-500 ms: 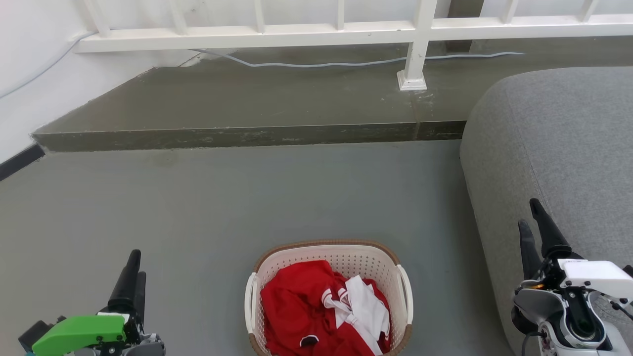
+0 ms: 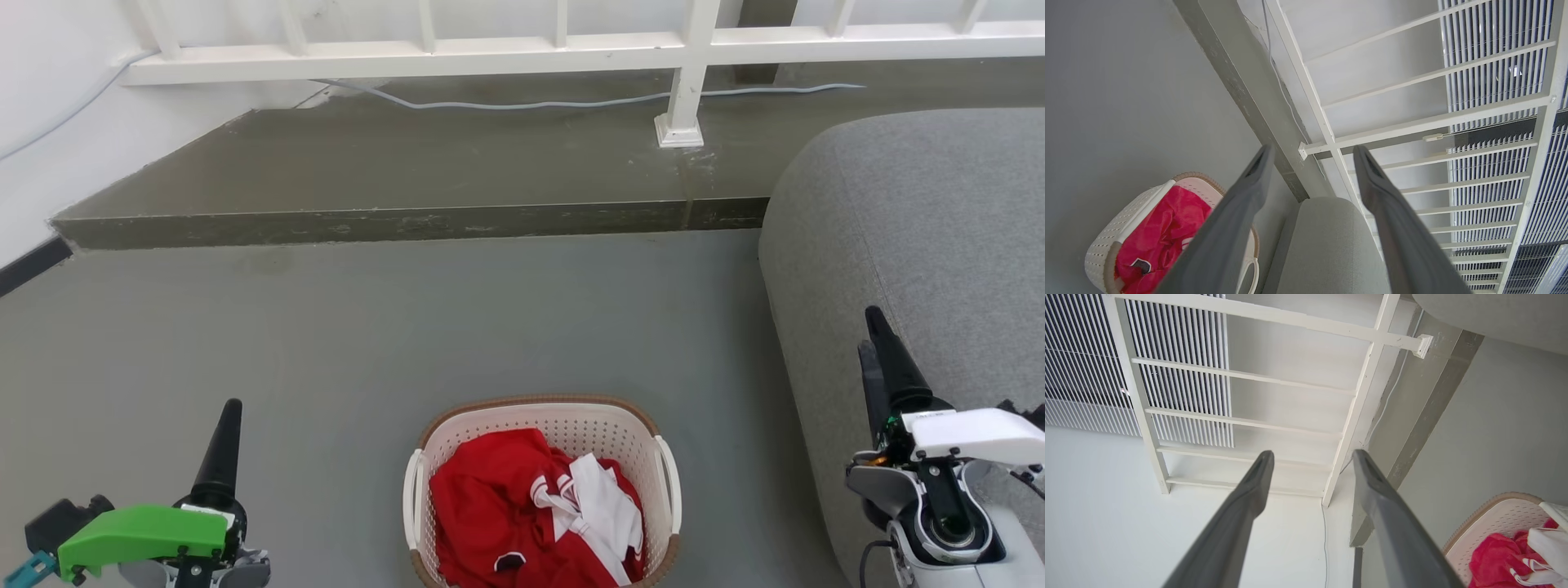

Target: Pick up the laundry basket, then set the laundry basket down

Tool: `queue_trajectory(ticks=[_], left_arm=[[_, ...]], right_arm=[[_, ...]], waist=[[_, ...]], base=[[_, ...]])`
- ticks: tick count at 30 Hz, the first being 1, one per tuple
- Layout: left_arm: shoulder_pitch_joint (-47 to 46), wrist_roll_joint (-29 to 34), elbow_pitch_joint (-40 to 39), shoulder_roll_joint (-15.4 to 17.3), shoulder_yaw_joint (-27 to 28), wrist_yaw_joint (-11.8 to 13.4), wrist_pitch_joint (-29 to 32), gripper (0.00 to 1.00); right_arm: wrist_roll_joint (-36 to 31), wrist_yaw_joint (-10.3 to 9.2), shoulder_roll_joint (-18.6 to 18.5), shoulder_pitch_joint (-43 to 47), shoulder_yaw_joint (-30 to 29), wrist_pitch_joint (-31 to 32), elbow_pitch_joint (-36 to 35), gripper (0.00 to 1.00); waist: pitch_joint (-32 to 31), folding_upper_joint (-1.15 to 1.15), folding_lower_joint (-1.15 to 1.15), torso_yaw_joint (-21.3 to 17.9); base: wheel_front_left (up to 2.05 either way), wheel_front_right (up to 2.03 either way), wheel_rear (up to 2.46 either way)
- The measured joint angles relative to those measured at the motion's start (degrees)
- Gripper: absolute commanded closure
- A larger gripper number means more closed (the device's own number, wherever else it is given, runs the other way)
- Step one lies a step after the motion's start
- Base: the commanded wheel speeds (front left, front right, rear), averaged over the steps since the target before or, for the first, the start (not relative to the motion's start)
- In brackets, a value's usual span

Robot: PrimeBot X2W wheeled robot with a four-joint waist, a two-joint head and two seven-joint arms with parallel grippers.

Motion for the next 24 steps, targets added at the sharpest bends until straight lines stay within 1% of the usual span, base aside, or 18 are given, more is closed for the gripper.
queue_trajectory(ticks=[5, 12, 24], left_arm=[[0.0, 4.61, -0.04, 1.54, -1.43, 0.0, -1.05, 0.0], [-0.01, 11.51, 0.05, 2.64, -3.04, 0.01, -2.41, 0.0], [-0.13, 21.27, -1.22, 2.53, -4.0, 1.0, -4.58, 0.0]], right_arm=[[-5.23, 0.0, -1.67, -0.08, 2.19, -1.16, -0.23, 0.0], [-10.94, 0.02, -2.58, -0.54, 4.91, -2.35, -0.26, 0.0], [-21.3, 0.03, -3.37, -1.47, 7.0, -4.8, -1.19, 0.0]], waist=[[0.08, 0.0, 0.0, -0.05], [0.16, 0.0, 0.0, -0.14], [0.29, 0.0, 0.0, -0.25]], base=[[0.0, 0.0, 0.0], [0.0, 0.0, 0.0], [0.0, 0.0, 0.0]])
